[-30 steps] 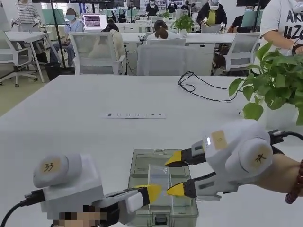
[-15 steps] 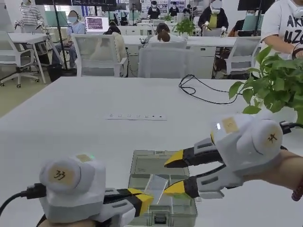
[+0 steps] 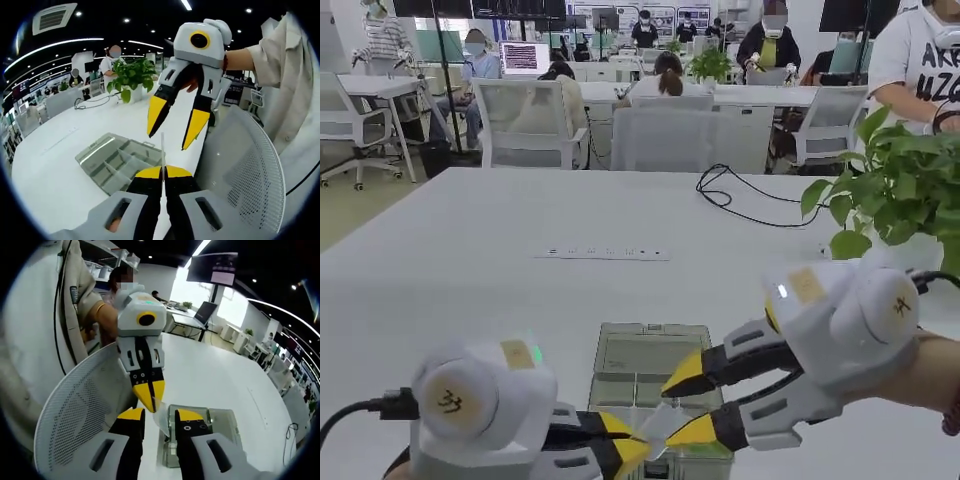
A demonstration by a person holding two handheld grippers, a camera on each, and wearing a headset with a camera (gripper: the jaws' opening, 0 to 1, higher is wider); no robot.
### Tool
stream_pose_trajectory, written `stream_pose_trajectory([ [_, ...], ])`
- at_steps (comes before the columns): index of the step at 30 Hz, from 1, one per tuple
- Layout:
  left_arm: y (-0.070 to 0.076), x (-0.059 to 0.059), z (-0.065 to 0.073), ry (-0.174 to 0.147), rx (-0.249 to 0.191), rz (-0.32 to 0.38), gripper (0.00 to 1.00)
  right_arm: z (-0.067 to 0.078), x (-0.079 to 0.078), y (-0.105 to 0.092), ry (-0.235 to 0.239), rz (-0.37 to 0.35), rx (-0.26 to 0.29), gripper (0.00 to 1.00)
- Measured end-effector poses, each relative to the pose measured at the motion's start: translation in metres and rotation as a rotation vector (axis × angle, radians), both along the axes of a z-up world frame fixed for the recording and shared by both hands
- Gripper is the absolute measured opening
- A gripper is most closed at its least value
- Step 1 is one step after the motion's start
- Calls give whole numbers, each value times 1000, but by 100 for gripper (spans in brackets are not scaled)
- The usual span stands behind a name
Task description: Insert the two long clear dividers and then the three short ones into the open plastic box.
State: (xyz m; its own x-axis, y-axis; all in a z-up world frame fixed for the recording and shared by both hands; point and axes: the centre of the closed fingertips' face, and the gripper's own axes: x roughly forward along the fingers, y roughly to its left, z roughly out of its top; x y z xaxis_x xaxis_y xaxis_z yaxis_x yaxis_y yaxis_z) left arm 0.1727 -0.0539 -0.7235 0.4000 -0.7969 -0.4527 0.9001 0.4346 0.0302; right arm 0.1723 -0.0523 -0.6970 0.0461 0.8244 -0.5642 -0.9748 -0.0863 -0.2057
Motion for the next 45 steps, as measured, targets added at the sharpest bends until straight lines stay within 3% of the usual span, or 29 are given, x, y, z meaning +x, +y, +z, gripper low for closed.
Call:
stream_pose_trajectory([
  [16,-7,-14,8,-79,12,-144,0,-5,-19,8,46,88,-2,13],
  [22,-9,-17,9,-93,5,-178,0,-5,-23,10,56,110,1,6],
  [31,-9,-17,8,-98,-2,-199,0,-6,-25,10,62,138,-11,3],
  [40,-8,-9,6,-84,-29,-141,0,-10,-16,10,62,122,-47,2],
  [45,-8,-5,8,-69,-67,-112,11,-11,-11,8,66,107,-62,2],
])
